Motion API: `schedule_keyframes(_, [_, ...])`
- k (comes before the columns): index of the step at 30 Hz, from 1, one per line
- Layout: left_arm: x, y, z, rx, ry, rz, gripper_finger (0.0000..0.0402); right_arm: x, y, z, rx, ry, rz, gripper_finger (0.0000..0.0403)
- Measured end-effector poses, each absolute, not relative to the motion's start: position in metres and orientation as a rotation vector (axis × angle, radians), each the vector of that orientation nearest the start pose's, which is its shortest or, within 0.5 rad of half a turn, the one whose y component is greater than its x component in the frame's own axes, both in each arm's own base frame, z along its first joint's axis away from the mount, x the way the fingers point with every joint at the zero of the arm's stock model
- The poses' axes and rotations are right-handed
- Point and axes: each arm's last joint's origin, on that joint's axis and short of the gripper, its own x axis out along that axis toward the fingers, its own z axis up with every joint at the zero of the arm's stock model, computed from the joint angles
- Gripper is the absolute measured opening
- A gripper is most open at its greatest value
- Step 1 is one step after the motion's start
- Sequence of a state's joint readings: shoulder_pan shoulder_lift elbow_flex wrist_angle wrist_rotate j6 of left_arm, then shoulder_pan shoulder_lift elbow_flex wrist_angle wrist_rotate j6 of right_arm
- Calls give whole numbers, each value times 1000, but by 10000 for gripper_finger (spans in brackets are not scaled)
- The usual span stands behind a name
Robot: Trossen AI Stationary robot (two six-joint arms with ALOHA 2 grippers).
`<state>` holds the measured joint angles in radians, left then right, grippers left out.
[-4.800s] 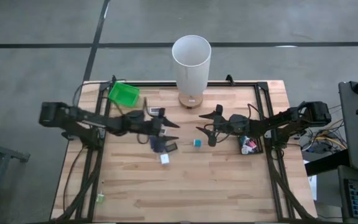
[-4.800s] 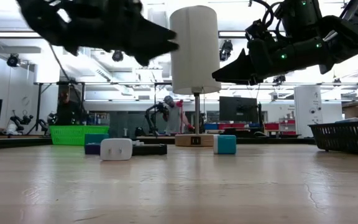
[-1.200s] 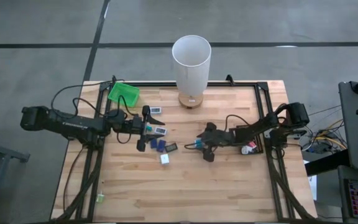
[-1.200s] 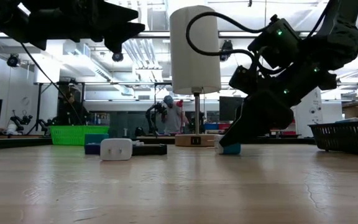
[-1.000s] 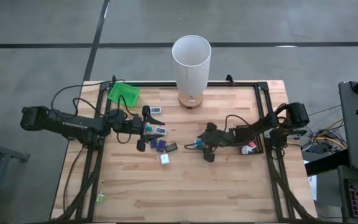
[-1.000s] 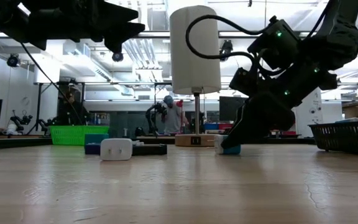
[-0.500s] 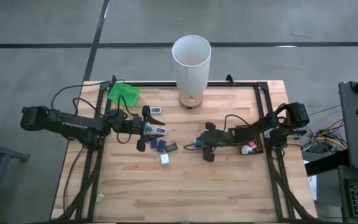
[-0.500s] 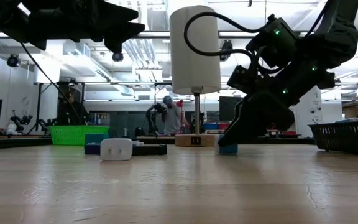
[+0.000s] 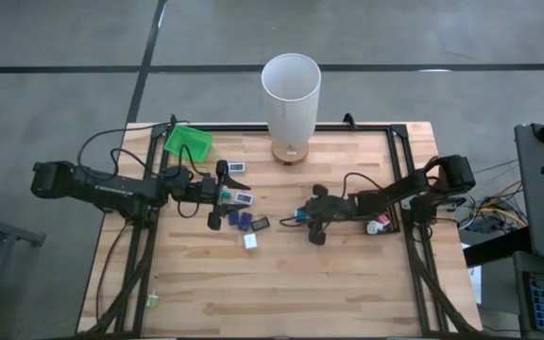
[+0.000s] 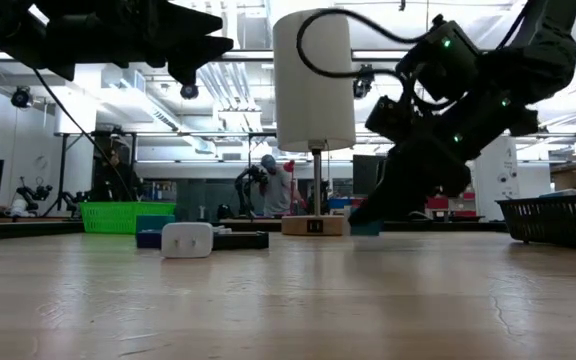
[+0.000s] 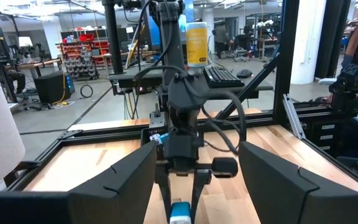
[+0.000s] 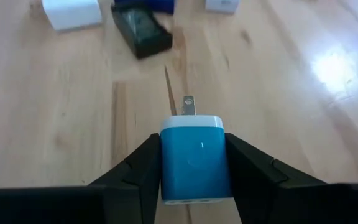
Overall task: Pick & Place Office items
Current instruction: Put the blue charger adapter into the black bin
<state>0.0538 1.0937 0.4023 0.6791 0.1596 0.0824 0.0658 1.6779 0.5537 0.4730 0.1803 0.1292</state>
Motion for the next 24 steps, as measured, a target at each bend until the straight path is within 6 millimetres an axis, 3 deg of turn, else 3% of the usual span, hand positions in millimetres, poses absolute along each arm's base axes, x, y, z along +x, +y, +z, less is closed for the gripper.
schedule_keyframes(6, [222,7,227,81,8,-106,237,274,11,139,87,614,-221,144])
schedule_keyframes(14, [222,7,226,80,15,-107,237,241,8,185,269,694,-374,144])
schedule_keyframes(24, [222,7,226,80,16,-106,237,188,6,242,683,883,-738,145])
